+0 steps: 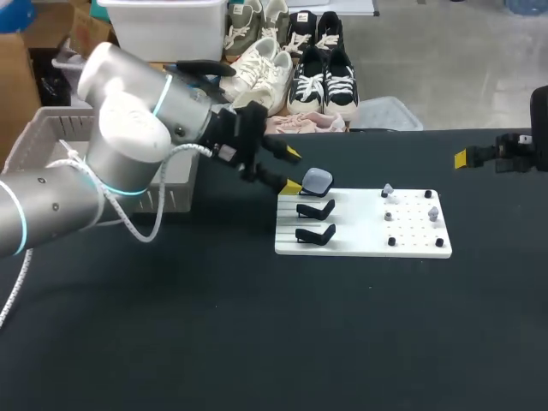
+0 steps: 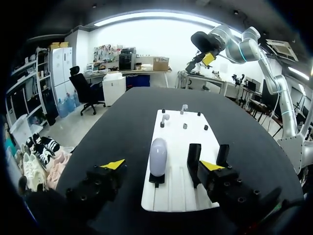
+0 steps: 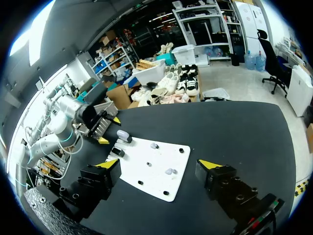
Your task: Pick up each earbud case from the left stands, insert the matching earbuds, close the lid, and place the case in the box.
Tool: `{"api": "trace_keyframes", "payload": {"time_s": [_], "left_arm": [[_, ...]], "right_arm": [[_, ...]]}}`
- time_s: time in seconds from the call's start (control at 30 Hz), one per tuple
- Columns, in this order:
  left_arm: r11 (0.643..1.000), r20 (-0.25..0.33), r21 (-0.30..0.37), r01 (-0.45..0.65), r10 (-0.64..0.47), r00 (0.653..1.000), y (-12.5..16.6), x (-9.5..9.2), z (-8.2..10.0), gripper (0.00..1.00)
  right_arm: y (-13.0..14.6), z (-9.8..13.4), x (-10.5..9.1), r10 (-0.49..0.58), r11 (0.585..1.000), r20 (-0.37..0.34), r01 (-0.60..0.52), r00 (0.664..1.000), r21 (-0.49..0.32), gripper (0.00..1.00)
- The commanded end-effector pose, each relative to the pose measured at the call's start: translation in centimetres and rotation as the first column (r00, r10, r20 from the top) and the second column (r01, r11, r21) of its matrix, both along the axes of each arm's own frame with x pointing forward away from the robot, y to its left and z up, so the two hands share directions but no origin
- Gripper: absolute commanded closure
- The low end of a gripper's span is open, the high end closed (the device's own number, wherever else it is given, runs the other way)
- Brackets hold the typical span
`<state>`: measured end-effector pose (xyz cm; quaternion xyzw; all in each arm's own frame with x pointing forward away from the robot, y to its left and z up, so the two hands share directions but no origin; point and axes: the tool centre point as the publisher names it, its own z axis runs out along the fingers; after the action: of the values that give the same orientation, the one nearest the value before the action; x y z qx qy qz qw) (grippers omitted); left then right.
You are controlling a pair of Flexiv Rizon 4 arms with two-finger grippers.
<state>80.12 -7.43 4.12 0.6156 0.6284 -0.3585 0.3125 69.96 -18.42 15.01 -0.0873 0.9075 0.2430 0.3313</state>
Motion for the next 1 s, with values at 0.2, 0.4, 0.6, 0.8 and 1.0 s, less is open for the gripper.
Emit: {"api": "trace_keyframes", "payload": {"time_s": [0.2, 0.4, 0.6, 0.8, 1.0], "left_arm": [[1.000, -0.004, -0.024, 0.003, -0.004, 1.000, -0.6, 1.1, -0.6, 0.49], [0.999, 0.001, -0.033, 0.010, -0.010, 1.000, -0.5, 0.8, -1.1, 0.22], [0.999, -0.006, -0.039, 0.016, -0.016, 1.000, -0.8, 0.6, -1.7, 0.23], [0.999, -0.009, -0.049, 0.017, -0.017, 1.000, -1.4, 0.8, -2.1, 0.27], [0.998, 0.007, -0.064, 0.026, -0.026, 1.000, -1.9, 1.0, -2.2, 0.28]], "right_arm": [[-0.1, 0.0, 0.1, 0.006, 1.000, -0.001, -0.006, 1.000, 0.004, 0.00], [-0.1, 0.0, 0.1, 0.006, 1.000, -0.001, -0.006, 1.000, 0.004, 0.00], [-0.1, 0.0, 0.1, 0.006, 1.000, -0.001, -0.006, 1.000, 0.004, 0.00], [-0.1, 0.0, 0.1, 0.006, 1.000, -0.001, -0.006, 1.000, 0.004, 0.00], [-0.1, 0.0, 0.1, 0.006, 1.000, -0.001, -0.006, 1.000, 0.004, 0.00]]}}
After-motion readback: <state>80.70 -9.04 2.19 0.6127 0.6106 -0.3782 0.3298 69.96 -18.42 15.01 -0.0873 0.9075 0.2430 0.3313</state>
